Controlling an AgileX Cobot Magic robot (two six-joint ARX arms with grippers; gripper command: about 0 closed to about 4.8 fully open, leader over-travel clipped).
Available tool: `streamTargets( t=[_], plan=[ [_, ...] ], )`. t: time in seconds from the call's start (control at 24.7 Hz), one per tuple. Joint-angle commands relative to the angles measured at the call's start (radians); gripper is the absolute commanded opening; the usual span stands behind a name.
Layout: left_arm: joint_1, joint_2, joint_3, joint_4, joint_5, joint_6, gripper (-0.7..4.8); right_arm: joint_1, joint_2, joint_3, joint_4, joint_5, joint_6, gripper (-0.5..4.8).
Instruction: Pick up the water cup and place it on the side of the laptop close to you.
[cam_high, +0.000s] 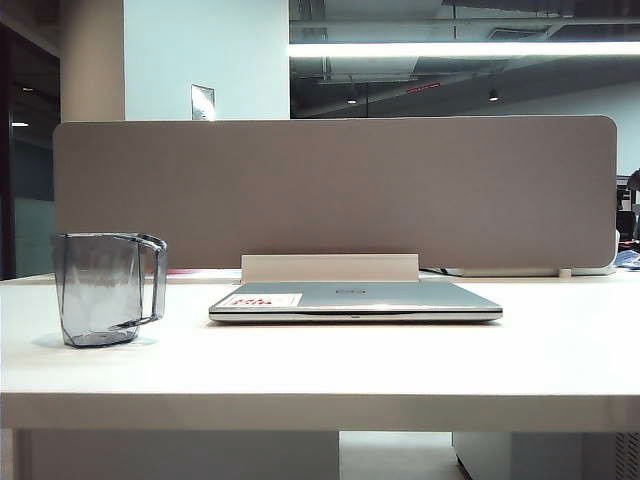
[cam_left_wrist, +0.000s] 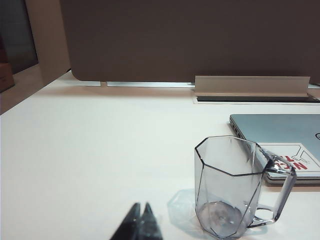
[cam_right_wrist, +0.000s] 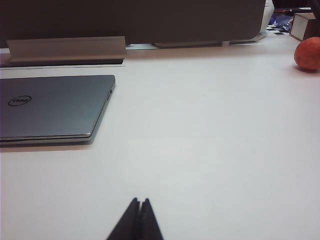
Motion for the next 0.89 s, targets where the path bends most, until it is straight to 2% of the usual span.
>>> streamTargets(
  t=[0.04, 0.77, 0.85, 0.89],
  plan=[
    [0.002, 0.001, 0.003, 0.011, -0.002, 0.008, -0.05, 0.0, -0.002, -0.006, 0.018, 0.001, 0.0, -0.06],
    [0.002, 0.001, 0.003, 0.013, -0.002, 0.006, -0.05, 0.0, -0.002, -0.006, 0.018, -0.004, 0.006, -0.06],
    [0.002, 0.001, 0.003, 0.015, 0.001, -0.028, -0.05, 0.0, -0.002, -0.006, 0.018, -0.003, 0.006, -0.06],
    [0.002, 0.001, 0.003, 0.021, 0.002, -0.077, -0.05, 0.0, -0.002, -0.006, 0.018, -0.003, 0.032, -0.06]
  ],
)
